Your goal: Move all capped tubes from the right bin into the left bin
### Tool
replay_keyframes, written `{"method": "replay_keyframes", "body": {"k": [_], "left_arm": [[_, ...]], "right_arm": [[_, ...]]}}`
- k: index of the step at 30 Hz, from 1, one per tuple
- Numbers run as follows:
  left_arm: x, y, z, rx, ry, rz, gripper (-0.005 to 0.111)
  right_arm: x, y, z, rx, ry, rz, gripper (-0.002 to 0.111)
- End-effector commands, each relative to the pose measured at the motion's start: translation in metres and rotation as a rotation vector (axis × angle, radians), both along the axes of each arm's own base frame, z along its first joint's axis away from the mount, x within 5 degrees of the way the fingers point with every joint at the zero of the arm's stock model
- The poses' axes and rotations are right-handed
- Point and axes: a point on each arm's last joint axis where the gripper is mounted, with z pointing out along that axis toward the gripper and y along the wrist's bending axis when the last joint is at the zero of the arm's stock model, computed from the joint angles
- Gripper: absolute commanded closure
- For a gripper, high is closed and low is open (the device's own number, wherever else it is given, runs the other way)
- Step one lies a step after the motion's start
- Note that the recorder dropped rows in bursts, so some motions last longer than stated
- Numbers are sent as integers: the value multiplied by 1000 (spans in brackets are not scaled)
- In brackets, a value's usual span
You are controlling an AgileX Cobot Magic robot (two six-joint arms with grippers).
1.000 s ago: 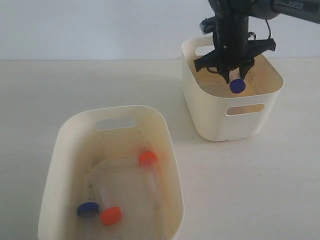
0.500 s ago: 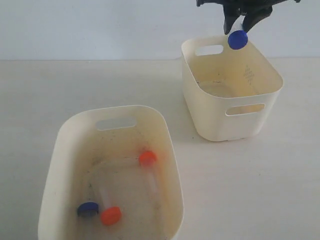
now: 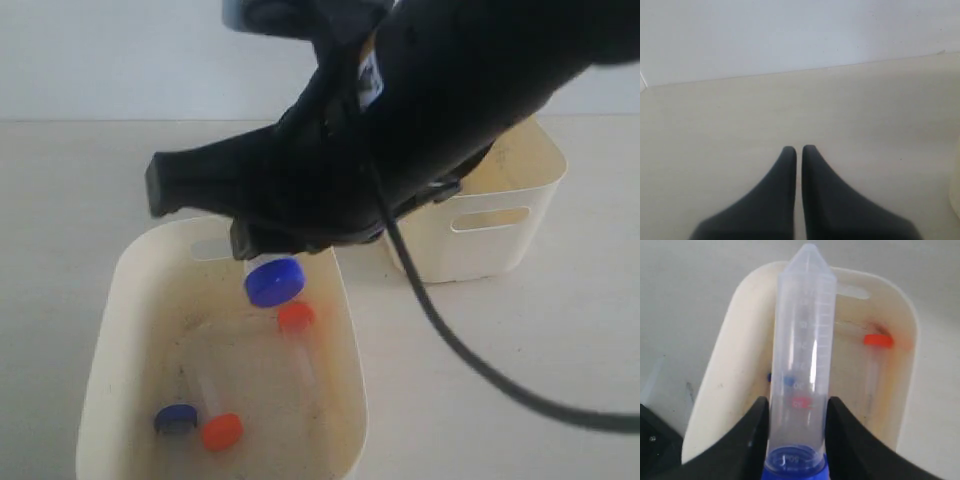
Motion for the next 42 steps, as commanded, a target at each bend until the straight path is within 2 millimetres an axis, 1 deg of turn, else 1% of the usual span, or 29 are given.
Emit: {"method": "replay_keyframes", "body": {"k": [1,4,6,9,10,12,13,14,15,16,17,18,19,20,21,23,25,28,32,36,38,40,42], "left_arm": [[0,0,2,-23,-18,1,102],[0,0,2,-23,-18,1,102],[0,0,2,-23,-18,1,102],[0,0,2,-23,-18,1,102],[0,0,2,-23,-18,1,102],[0,0,2,-23,-18,1,102],[0,0,2,-23,-18,1,102],[0,0,2,-23,-18,1,102],[0,0,2,-23,-18,1,102],[0,0,2,-23,-18,1,102],[0,0,2,-23,-18,1,102],[0,0,2,-23,-18,1,102],[0,0,2,-23,-18,1,102],[0,0,2,-23,-18,1,102],[0,0,2,-23,-18,1,102],[0,0,2,-23,-18,1,102],[0,0,2,-23,-18,1,102],[0,0,2,-23,-18,1,102],[0,0,2,-23,-18,1,102],[0,0,2,-23,-18,1,102],[0,0,2,-23,-18,1,102],[0,0,2,-23,-18,1,102],[0,0,3,-19,-18,1,102]], "right_arm": [[-6,11,-16,74,-29,-3,108],[-2,16,-31,55,-4,-14,107],[0,20,-38,54,10,-14,100],[3,25,-45,44,16,-7,76],[4,26,-47,42,18,-7,63],[4,27,-49,35,18,-2,35],[4,27,-49,33,15,2,24],[4,27,-49,33,15,2,18],[4,27,-49,33,15,2,17],[4,27,-49,33,11,4,18],[5,27,-49,35,8,6,22],[4,27,-48,35,4,10,28],[4,27,-48,32,0,15,39],[3,25,-46,32,-1,18,53],[3,24,-45,28,-2,22,70],[-2,19,-38,24,-2,26,109],[-7,13,-30,18,9,23,105],[-15,3,-20,1,28,25,103],[-18,0,-12,32,12,24,103],[-19,-1,-11,30,3,30,103],[-18,-3,-12,-42,-61,105,103],[-19,-11,-8,-115,-137,172,103],[-18,-14,-11,-179,-186,225,103]]}}
